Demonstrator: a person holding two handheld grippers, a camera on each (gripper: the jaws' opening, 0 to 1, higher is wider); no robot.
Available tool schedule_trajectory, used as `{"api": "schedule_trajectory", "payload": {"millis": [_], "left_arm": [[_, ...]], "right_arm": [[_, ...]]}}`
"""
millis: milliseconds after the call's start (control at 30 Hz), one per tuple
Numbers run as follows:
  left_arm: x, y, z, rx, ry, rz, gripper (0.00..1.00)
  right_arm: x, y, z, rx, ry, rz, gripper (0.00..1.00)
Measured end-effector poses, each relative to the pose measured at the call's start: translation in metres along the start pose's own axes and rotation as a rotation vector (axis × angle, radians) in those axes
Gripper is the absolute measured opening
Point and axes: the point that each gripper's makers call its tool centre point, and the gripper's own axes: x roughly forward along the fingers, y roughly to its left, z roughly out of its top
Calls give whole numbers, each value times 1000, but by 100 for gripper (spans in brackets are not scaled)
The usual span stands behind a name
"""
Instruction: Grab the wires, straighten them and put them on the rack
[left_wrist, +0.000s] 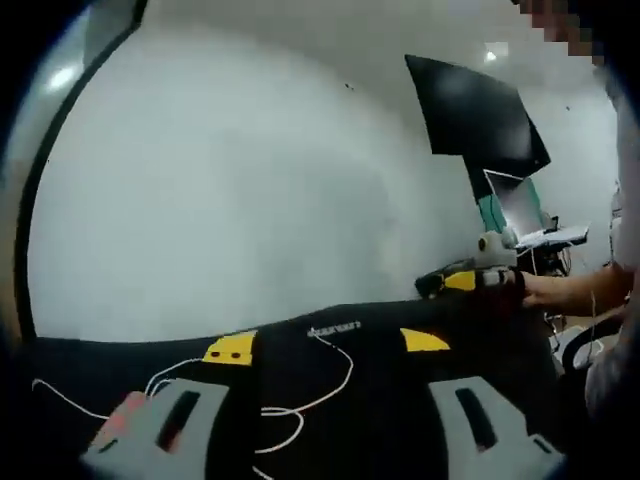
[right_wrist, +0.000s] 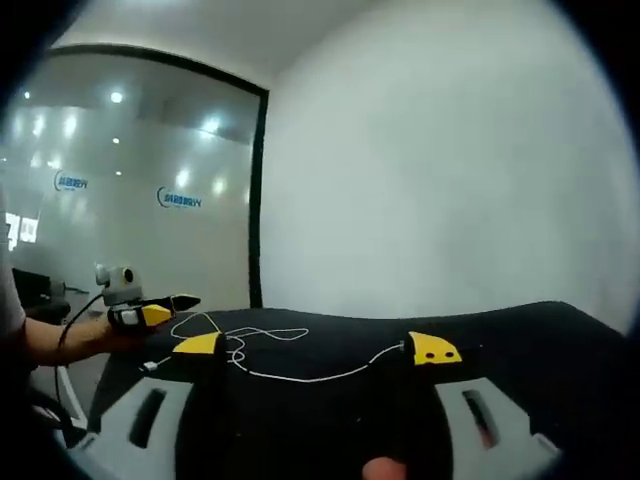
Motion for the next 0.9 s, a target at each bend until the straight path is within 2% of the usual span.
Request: {"api": "schedule_trajectory", "payload": {"millis": [33, 67, 100, 133, 200, 233, 300, 367, 433, 500, 567, 633, 700, 767, 900], "left_arm": [[-2, -2, 18, 3, -118, -7, 50], [-4, 1, 29, 0, -211, -21, 51], [-2, 6, 13, -50, -106, 7, 54], [-1, 12, -2, -86, -32, 20, 56], [6, 12, -19, -95, 36, -1, 55], [6, 4, -30, -104, 113, -39, 54], [9, -11, -23, -77, 68, -105, 55], [9, -16, -23, -42, 70, -109, 55], [9, -8, -22, -54, 67, -102, 55], [8, 3, -23, -48, 74, -40, 56], [8, 12, -24, -56, 70, -33, 60], [6, 25, -21, -78, 39, -30, 61], [5, 16, -16, -80, 28, -27, 60], [5, 21, -18, -73, 31, -23, 59], [6, 15, -17, -46, 32, -35, 58]], "right_arm": [[1, -2, -1, 0, 1, 0, 67], [2, -3, -2, -20, 2, -3, 68], [1, -4, -2, -24, 6, -3, 68], [1, -4, -3, -23, 10, -3, 68], [1, -6, -6, -10, 22, -1, 68], [2, -6, -8, -6, 26, -1, 67], [2, -5, -8, 10, 27, 7, 65], [1, -1, -7, 24, 18, 27, 65], [1, -2, -6, 14, 16, 27, 66], [1, -4, -7, 18, 19, 27, 65], [3, -9, -10, 28, 29, 28, 65], [2, -10, -9, 22, 29, 29, 65], [3, -8, -9, 18, 27, 38, 64], [4, -7, -12, 19, 38, 45, 63], [6, -1, -16, -12, 59, 64, 62]]}}
